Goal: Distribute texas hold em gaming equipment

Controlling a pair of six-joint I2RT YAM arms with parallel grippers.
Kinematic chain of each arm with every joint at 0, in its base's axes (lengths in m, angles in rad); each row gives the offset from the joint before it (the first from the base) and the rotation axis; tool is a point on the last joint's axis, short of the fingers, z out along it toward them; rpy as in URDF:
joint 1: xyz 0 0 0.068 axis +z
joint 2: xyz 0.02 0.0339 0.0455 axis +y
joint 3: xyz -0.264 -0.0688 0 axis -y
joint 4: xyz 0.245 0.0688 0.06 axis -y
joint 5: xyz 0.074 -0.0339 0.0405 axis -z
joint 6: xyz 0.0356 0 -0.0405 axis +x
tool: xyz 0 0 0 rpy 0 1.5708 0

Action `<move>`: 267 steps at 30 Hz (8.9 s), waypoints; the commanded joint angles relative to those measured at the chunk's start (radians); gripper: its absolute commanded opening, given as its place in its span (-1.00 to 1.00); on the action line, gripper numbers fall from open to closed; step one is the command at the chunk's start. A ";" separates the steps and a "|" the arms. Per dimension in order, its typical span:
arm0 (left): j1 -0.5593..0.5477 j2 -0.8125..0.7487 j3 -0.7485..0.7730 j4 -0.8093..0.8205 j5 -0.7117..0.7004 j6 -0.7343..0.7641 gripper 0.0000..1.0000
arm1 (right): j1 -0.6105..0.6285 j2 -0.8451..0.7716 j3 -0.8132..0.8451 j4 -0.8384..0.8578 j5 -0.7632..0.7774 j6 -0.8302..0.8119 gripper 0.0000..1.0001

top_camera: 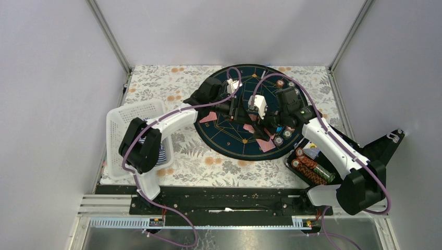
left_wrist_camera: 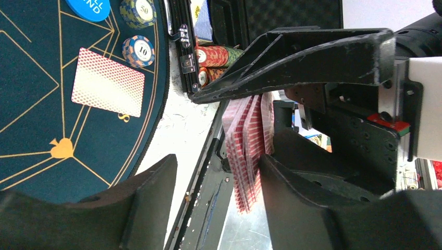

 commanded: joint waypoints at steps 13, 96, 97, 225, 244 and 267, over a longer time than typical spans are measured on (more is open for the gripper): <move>0.071 -0.104 -0.090 0.171 0.050 -0.048 -0.11 | 0.011 -0.029 0.030 0.039 0.017 -0.010 -1.00; -0.141 1.007 1.046 0.392 -0.602 -0.364 -0.95 | -0.470 -0.035 0.108 0.226 -0.059 0.255 -1.00; -0.142 1.011 1.046 0.398 -0.611 -0.361 -0.94 | -0.470 -0.035 0.108 0.226 -0.058 0.254 -1.00; 0.002 -0.086 -0.035 0.049 0.019 0.013 0.15 | -0.013 -0.013 -0.039 0.072 -0.054 -0.010 -1.00; 0.044 -0.074 -0.044 0.004 -0.041 0.014 -0.56 | -0.010 -0.028 -0.034 0.081 -0.046 0.005 -1.00; 0.305 -0.164 -0.082 0.046 -0.015 0.025 -1.00 | -0.019 -0.045 -0.056 0.110 0.000 0.019 -1.00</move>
